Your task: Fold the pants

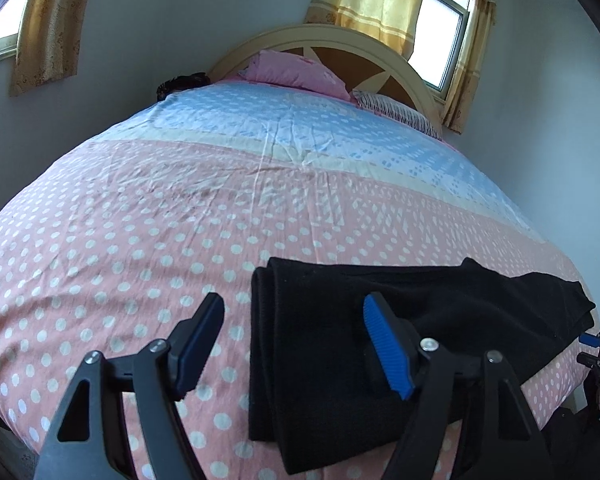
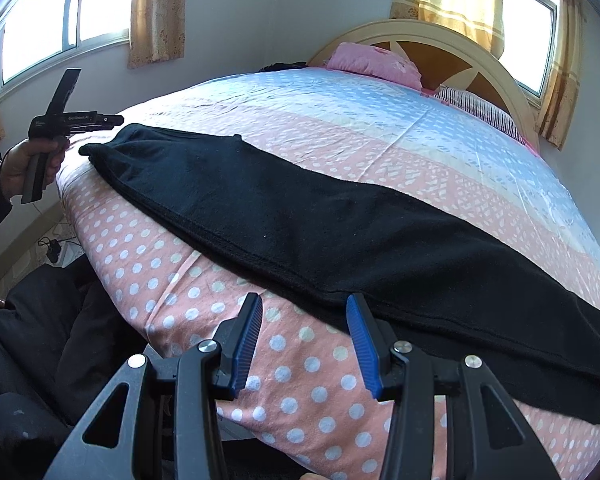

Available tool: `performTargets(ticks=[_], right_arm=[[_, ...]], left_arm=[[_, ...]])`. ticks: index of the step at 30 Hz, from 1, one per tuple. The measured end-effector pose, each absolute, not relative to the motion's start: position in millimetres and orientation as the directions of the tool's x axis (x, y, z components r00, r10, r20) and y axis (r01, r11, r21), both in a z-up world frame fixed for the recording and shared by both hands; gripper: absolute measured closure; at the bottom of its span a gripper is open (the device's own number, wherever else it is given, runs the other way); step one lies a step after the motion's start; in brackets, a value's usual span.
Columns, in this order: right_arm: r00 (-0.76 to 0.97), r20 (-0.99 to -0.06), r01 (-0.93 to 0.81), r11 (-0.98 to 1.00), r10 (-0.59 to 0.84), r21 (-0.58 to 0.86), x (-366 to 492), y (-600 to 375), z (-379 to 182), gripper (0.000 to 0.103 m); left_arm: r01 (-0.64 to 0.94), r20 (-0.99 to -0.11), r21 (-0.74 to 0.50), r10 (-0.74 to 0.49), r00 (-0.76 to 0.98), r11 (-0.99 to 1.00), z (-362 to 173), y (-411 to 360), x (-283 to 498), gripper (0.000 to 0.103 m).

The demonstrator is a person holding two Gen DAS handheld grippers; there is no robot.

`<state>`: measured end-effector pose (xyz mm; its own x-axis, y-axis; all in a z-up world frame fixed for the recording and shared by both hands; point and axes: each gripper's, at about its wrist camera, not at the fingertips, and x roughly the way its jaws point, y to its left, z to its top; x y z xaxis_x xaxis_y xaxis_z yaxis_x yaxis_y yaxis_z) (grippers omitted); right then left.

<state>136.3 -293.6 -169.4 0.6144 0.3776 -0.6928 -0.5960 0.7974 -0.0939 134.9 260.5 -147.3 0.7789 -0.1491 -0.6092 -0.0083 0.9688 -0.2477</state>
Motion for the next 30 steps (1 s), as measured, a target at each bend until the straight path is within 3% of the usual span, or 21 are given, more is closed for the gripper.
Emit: performTargets(ticks=[6, 13, 15, 21, 28, 29, 30], right_arm=[[0.619, -0.689, -0.586, 0.806, 0.376, -0.086, 136.2, -297.5, -172.7, 0.057], [0.627, -0.68, -0.578, 0.812, 0.38, -0.079, 136.7, -303.4, -171.3, 0.057], [0.629, -0.677, -0.576, 0.814, 0.382, -0.075, 137.0, -304.6, -170.7, 0.057], [0.636, -0.671, -0.571, 0.817, 0.382, -0.076, 136.8, -305.1, -171.2, 0.057], [0.636, -0.673, -0.57, 0.818, 0.377, -0.081, 137.2, -304.3, -174.2, 0.057], [0.636, -0.673, -0.569, 0.818, 0.376, -0.081, 137.3, -304.2, -174.4, 0.057], [0.638, -0.672, -0.569, 0.819, 0.376, -0.082, 137.2, -304.8, -174.2, 0.057]], left_arm=[[-0.006, -0.654, -0.264, -0.174, 0.736, 0.965, -153.4, 263.0, 154.9, 0.049], [-0.049, -0.703, -0.306, -0.191, 0.685, 0.951, -167.7, 268.6, 170.5, 0.049], [-0.049, -0.702, -0.315, -0.198, 0.684, 0.948, -169.1, 268.1, 170.7, 0.06], [-0.055, -0.7, -0.286, -0.17, 0.694, 0.957, -162.1, 267.9, 168.7, 0.073], [-0.05, -0.701, -0.286, -0.174, 0.691, 0.957, -163.4, 269.6, 168.2, 0.074], [-0.05, -0.702, -0.281, -0.17, 0.692, 0.958, -163.5, 268.9, 167.2, 0.077], [-0.046, -0.702, -0.276, -0.168, 0.692, 0.96, -163.3, 267.8, 166.5, 0.09]])
